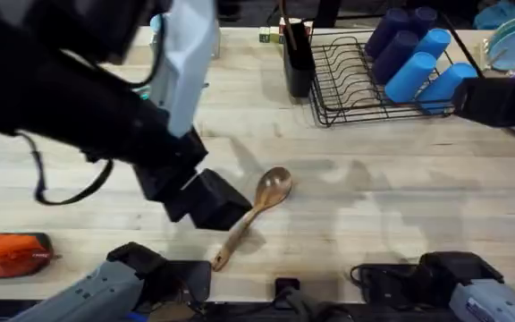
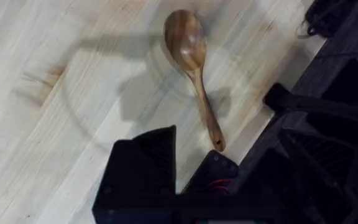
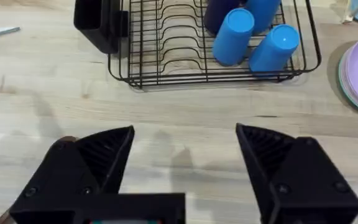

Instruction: Pick up the spoon on the table one by one and put them onto the rack

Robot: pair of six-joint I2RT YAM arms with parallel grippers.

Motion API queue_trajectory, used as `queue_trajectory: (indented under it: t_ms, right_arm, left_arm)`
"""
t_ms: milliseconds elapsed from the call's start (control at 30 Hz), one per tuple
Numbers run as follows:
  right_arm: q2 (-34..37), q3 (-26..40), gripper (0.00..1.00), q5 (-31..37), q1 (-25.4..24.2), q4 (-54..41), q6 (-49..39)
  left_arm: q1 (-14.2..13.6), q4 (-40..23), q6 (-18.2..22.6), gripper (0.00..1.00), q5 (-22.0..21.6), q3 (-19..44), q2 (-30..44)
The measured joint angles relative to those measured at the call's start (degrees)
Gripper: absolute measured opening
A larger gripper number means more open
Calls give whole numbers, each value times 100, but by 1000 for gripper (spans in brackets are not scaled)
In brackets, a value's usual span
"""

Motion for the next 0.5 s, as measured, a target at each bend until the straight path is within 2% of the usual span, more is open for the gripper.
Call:
queue_trajectory:
  t_ms: [33,167,300,500]
  right_arm:
    - [0,0,995,0,0,-1,0]
    - [0,0,995,-2,0,-1,0]
    - [0,0,995,0,0,-1,0]
    - [0,0,995,0,0,1,-2]
  left_arm:
    - [-316,91,-287,998,-153,0,128]
    - [-736,127,-757,998,-388,0,305]
    - [-1008,332,-1155,997,-525,-39,457]
    - [-1311,1010,-1649,997,-579,-657,468]
